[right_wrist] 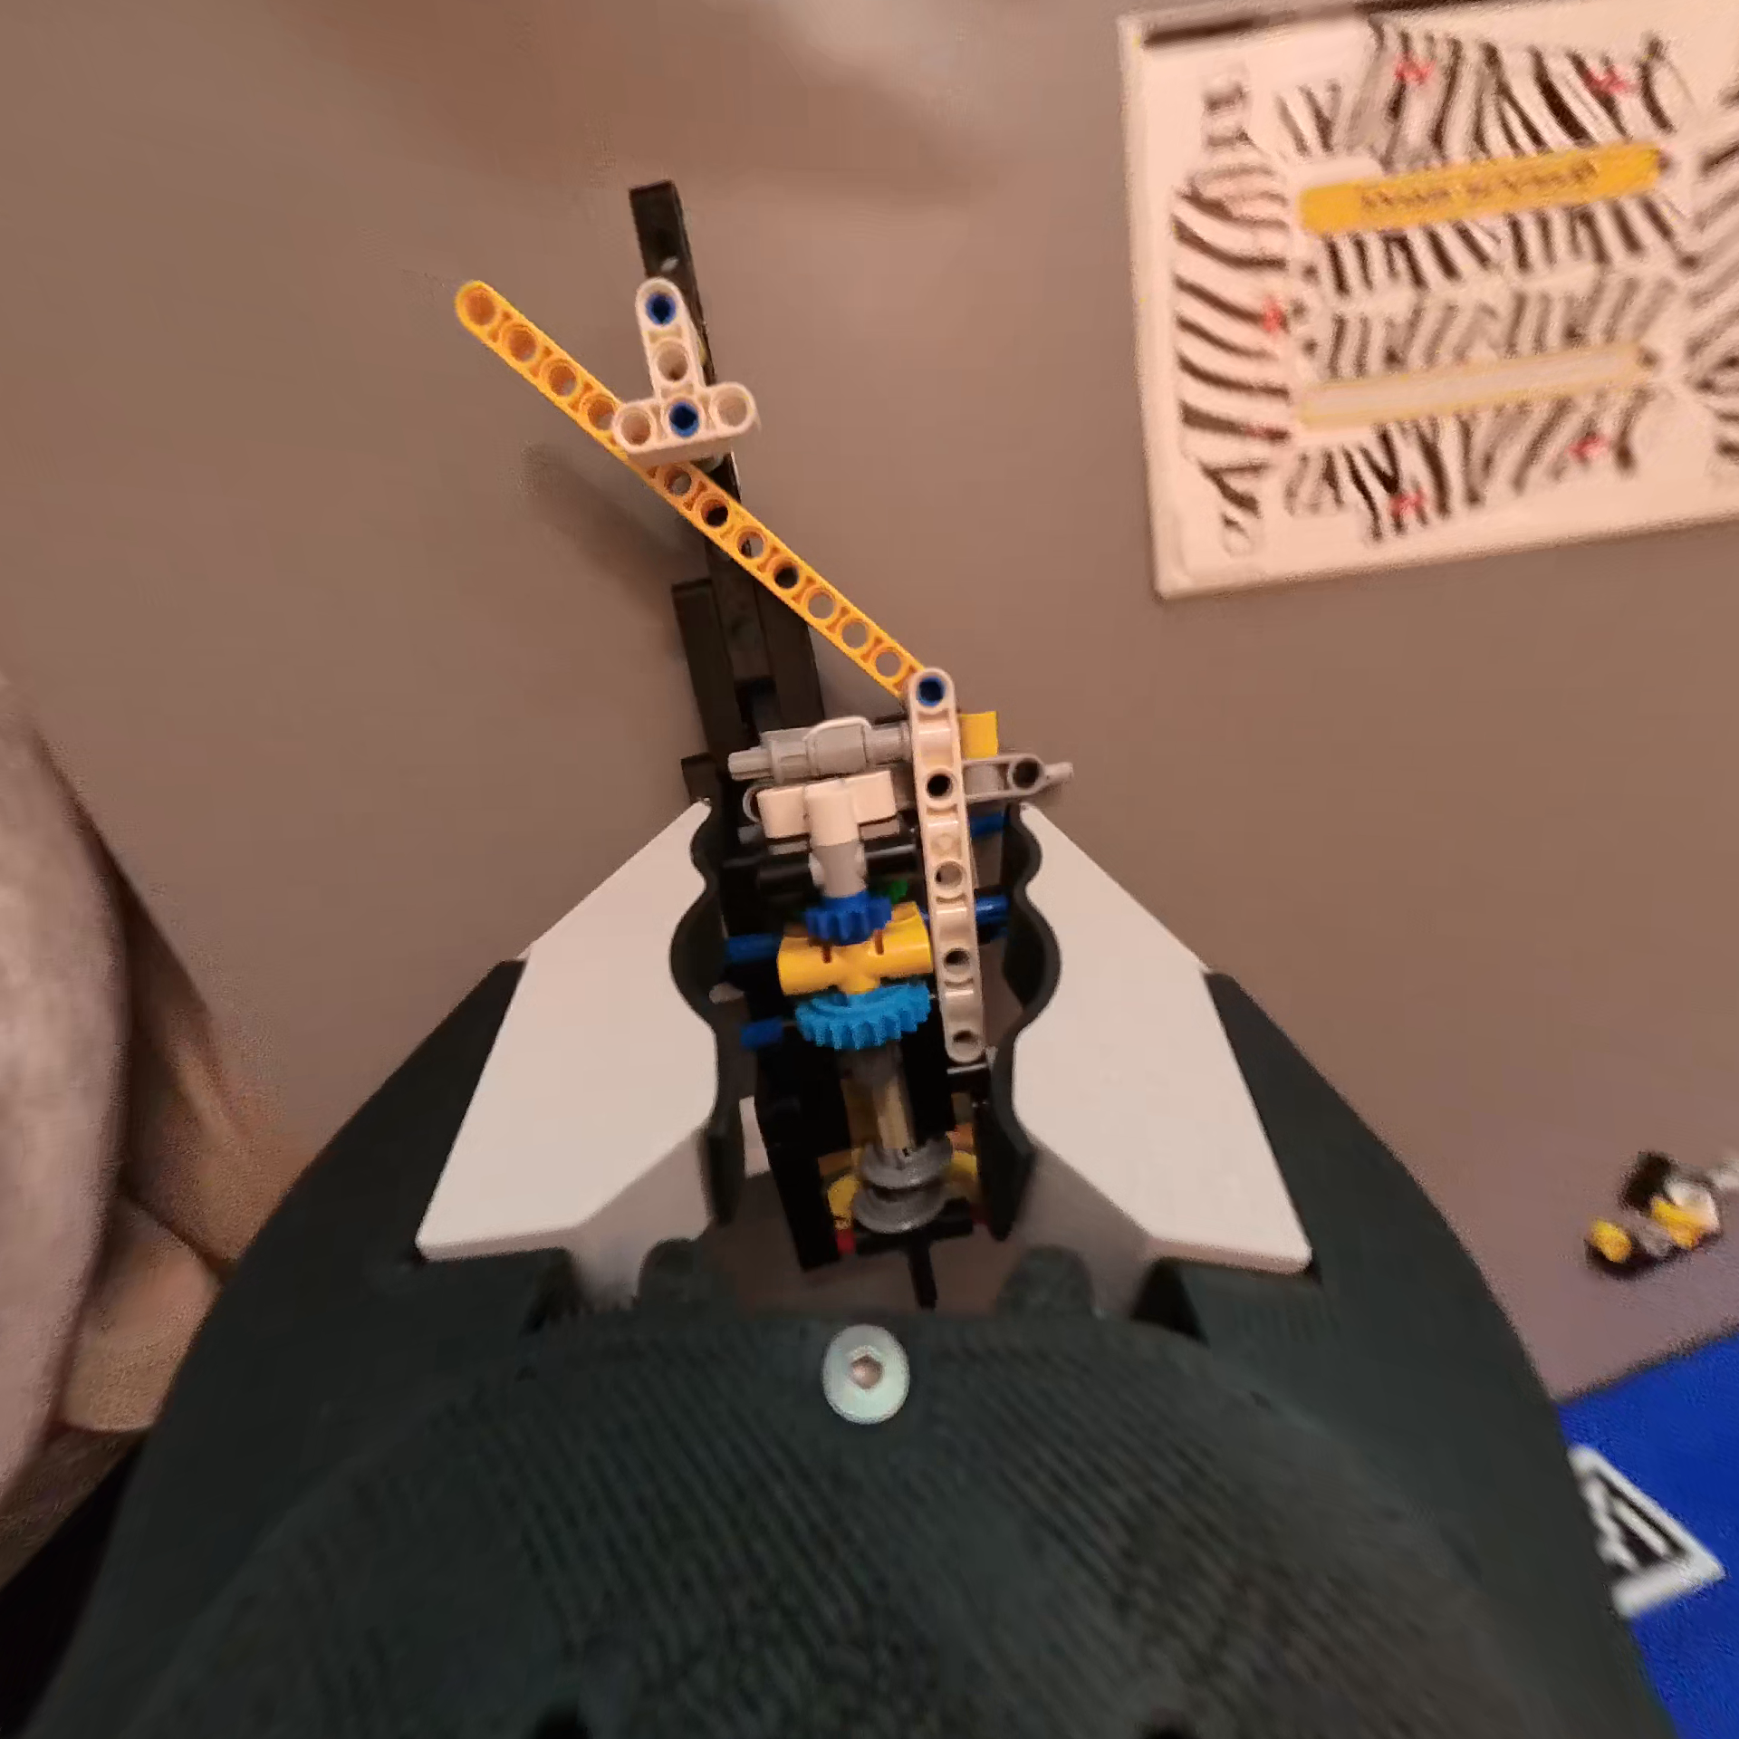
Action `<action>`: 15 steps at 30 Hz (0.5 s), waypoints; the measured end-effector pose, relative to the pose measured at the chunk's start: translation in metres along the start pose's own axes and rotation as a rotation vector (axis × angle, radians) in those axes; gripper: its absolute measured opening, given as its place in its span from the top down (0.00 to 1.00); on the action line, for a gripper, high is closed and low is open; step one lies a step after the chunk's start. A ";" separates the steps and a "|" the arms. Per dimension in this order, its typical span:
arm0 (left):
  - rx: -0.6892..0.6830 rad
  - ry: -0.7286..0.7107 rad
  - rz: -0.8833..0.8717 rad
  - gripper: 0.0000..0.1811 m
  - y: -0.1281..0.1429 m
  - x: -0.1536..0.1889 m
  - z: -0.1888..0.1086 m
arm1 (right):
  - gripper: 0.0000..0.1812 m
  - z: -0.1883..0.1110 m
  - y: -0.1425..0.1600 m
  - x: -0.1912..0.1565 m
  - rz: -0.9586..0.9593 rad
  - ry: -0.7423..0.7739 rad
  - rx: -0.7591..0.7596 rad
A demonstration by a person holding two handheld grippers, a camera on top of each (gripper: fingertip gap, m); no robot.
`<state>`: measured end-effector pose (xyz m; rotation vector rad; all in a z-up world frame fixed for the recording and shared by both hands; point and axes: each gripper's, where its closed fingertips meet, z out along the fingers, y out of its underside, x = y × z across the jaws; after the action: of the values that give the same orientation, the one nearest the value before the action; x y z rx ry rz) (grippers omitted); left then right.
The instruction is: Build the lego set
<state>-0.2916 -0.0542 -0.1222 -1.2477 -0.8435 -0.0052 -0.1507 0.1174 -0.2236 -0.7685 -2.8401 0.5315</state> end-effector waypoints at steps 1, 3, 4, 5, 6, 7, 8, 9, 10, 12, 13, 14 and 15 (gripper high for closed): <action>0.001 0.001 -0.003 0.91 0.000 0.000 0.000 | 0.70 -0.003 0.008 0.009 0.009 0.020 -0.011; -0.001 0.004 -0.007 0.91 0.001 0.000 0.001 | 0.73 -0.011 0.026 0.030 0.007 0.080 -0.047; -0.003 0.005 -0.007 0.91 0.001 0.000 0.001 | 0.73 -0.014 0.034 0.039 -0.010 0.104 -0.076; -0.006 0.007 -0.007 0.91 0.002 0.001 0.002 | 0.73 -0.017 0.041 0.045 -0.032 0.118 -0.108; -0.010 0.008 -0.005 0.91 0.003 0.001 0.002 | 0.73 -0.019 0.045 0.050 -0.055 0.120 -0.136; -0.013 0.007 -0.002 0.91 0.004 0.001 0.003 | 0.73 -0.019 0.047 0.052 -0.081 0.114 -0.158; -0.016 0.005 0.002 0.91 0.004 0.001 0.003 | 0.73 -0.019 0.048 0.054 -0.107 0.106 -0.177; -0.018 0.003 0.005 0.91 0.005 0.001 0.003 | 0.73 -0.019 0.048 0.057 -0.134 0.104 -0.194; -0.019 0.002 0.005 0.91 0.005 0.001 0.003 | 0.73 -0.019 0.048 0.061 -0.157 0.105 -0.205; -0.015 0.000 0.003 0.91 0.004 0.000 0.002 | 0.73 -0.018 0.046 0.068 -0.187 0.101 -0.214; -0.015 0.000 0.000 0.91 0.004 0.000 0.002 | 0.73 -0.017 0.045 0.072 -0.188 0.097 -0.217; -0.017 0.002 -0.002 0.91 0.005 0.000 0.003 | 0.73 -0.017 0.044 0.075 -0.185 0.098 -0.223; -0.020 0.002 -0.002 0.91 0.006 0.000 0.003 | 0.72 -0.018 0.042 0.076 -0.183 0.100 -0.228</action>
<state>-0.2908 -0.0497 -0.1266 -1.2656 -0.8444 -0.0170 -0.1928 0.1957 -0.2190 -0.5418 -2.8685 0.1402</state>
